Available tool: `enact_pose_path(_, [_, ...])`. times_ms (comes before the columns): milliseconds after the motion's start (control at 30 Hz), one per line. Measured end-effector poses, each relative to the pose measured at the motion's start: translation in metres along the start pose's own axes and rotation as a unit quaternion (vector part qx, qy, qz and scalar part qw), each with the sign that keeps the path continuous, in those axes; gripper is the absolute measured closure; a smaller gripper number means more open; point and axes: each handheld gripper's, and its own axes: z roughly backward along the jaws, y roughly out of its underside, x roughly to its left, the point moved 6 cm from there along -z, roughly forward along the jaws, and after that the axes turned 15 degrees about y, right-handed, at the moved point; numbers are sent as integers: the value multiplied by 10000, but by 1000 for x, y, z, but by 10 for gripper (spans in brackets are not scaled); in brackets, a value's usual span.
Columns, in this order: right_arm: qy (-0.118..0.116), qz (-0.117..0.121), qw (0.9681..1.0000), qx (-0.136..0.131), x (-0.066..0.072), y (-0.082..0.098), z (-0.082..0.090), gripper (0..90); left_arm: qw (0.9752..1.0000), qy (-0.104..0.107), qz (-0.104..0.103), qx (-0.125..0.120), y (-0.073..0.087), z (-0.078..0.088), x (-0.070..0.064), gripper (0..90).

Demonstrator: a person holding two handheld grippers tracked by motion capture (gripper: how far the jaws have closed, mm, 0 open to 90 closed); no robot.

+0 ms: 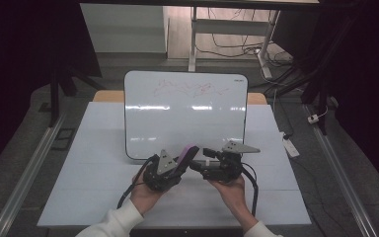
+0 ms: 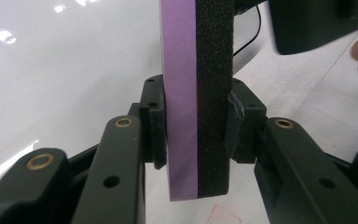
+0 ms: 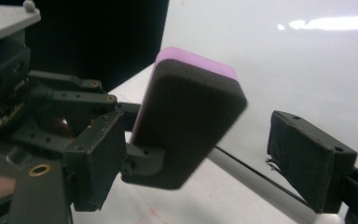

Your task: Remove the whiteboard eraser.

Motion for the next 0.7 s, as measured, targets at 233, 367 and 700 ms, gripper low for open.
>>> enact_pose_path(233, [-178,-200,9996,104,5,2,-8,214,9999,17,-52,-114,-2,-2,-6,634])
enact_pose_path(367, [-211,-253,9994,84,6,3,-9,332,9998,59,-149,-87,-3,-4,-12,631])
enact_pose_path(700, [-593,-43,9982,55,2,-2,0,382,9935,1089,140,-292,-5,8,2,356])
